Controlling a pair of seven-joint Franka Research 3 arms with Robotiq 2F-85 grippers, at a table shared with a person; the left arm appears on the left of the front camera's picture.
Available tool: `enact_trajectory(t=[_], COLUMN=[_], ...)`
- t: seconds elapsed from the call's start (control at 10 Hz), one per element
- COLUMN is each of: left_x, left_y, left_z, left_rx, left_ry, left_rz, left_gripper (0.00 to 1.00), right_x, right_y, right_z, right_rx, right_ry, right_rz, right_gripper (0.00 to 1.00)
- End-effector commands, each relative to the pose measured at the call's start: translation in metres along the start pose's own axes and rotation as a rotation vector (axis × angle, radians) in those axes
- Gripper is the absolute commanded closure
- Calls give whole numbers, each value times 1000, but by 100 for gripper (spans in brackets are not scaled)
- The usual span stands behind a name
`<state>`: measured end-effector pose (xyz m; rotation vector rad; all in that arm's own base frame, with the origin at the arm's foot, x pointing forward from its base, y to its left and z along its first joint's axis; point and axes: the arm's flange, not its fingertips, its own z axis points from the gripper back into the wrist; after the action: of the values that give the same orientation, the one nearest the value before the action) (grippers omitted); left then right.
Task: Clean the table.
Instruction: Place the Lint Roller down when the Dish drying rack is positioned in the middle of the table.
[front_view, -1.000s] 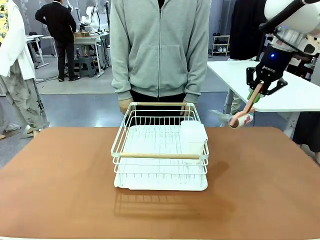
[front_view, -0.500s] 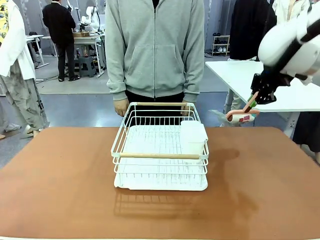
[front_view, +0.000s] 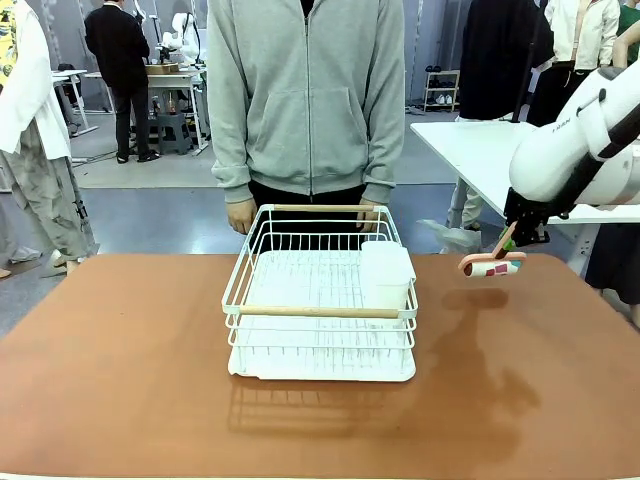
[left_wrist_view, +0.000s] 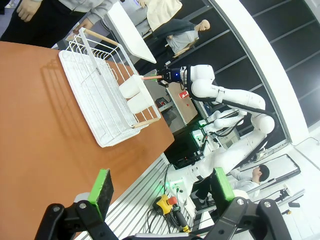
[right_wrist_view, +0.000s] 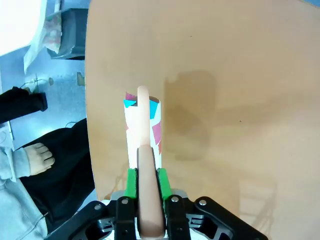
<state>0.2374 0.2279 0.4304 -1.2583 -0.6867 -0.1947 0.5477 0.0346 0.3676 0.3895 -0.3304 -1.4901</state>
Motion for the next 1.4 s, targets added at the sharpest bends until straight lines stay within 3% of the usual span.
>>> enact_trajectory(t=[0.0,0.6,0.7,0.8,0.9,1.0,1.1,1.3], left_x=[-2,-2,-2,-2,-2,-2,-2,-2], left_y=[-2,-2,-2,-2,-2,-2,-2,-2], left_z=[2,2,2,2,2,2,2,2], left_rx=[-9,-9,-9,-9,-9,-9,-9,-9], left_ry=[-4,-4,-4,-4,-4,-4,-4,-4], left_rz=[-6,-6,-6,-6,-6,-6,-6,-6], left_gripper=[0,0,0,0,0,0,0,0], right_x=[-11,-18,-18,-18,-19,-18,-19,-18], right_y=[-8,-18,-19,-20,-20,-20,-21,-21], right_z=[-10,-22,-22,-20,-19,-18,-15,-2], right_rx=[40,6,0,1,1,1,3,-13], right_ry=[-33,-26,-23,-20,-15,-11,-10,-24], right_rz=[-78,-54,-53,-48,-49,-52,-51,-50], right_gripper=[79,79,71,49,38,16,5,0])
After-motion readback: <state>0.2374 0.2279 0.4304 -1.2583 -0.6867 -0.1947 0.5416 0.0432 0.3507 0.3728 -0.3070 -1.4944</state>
